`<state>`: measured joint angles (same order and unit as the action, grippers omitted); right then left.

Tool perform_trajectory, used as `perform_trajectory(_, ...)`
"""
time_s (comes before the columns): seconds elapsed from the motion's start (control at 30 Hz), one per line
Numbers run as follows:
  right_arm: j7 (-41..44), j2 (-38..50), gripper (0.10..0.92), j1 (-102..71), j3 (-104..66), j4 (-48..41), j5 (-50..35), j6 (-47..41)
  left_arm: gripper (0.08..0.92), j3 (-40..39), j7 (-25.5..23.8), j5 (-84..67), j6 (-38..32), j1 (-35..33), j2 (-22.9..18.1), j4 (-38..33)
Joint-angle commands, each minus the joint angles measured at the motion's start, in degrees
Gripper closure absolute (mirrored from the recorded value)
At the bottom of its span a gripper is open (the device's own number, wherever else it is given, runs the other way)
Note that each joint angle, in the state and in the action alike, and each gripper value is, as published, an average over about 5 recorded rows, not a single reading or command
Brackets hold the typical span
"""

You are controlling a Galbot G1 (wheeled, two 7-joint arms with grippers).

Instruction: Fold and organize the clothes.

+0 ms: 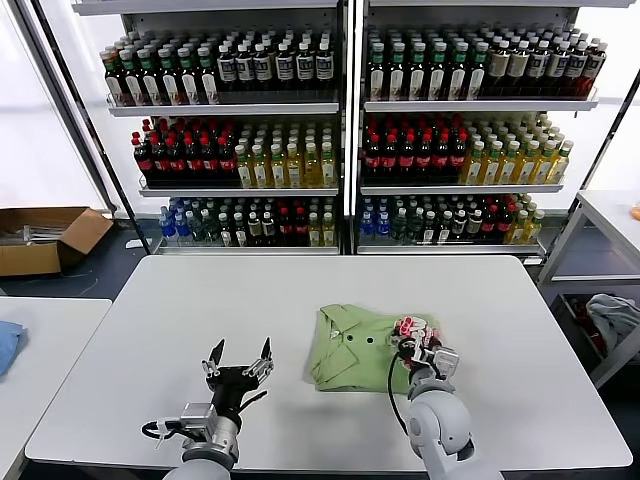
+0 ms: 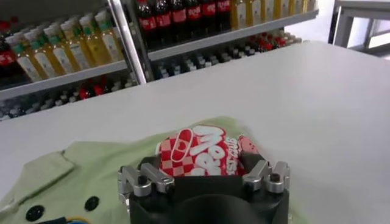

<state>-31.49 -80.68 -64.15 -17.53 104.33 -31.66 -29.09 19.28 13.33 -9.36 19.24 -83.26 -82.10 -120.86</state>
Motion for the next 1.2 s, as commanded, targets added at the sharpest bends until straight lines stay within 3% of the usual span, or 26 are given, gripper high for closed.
perform_trajectory(0.03, 1.4, 0.7, 0.203, -1.0, -1.2, 5.2, -2.4, 0.9, 0.177, 0.2, 0.1, 0.3, -0.4, -0.3, -0.1, -0.1)
perform_trajectory(0.27, 7.6, 8.7, 0.203, -5.9, -1.9, 18.4, 15.4, 4.2, 0.177, 0.7, 0.4, 2.1, -3.7, -0.9, -0.8, -1.0)
perform_trajectory(0.4, 10.9, 15.5, 0.203, -13.6, -4.0, 21.3, 23.3, 7.0, 0.177, 1.4, 0.8, 2.1, -6.0, -0.9, -1.3, -1.5)
perform_trajectory(0.8, 8.7, 11.9, 0.203, -20.0, -6.0, 20.1, 21.0, 9.5, 0.177, 3.0, 1.6, 3.2, -9.1, -0.3, -2.6, -1.0)
perform_trajectory(1.2, 8.8, 11.7, 0.203, -19.1, -5.2, 20.6, 20.3, 8.5, 0.177, 5.1, 1.3, 2.3, -9.3, 0.4, -1.1, -0.3)
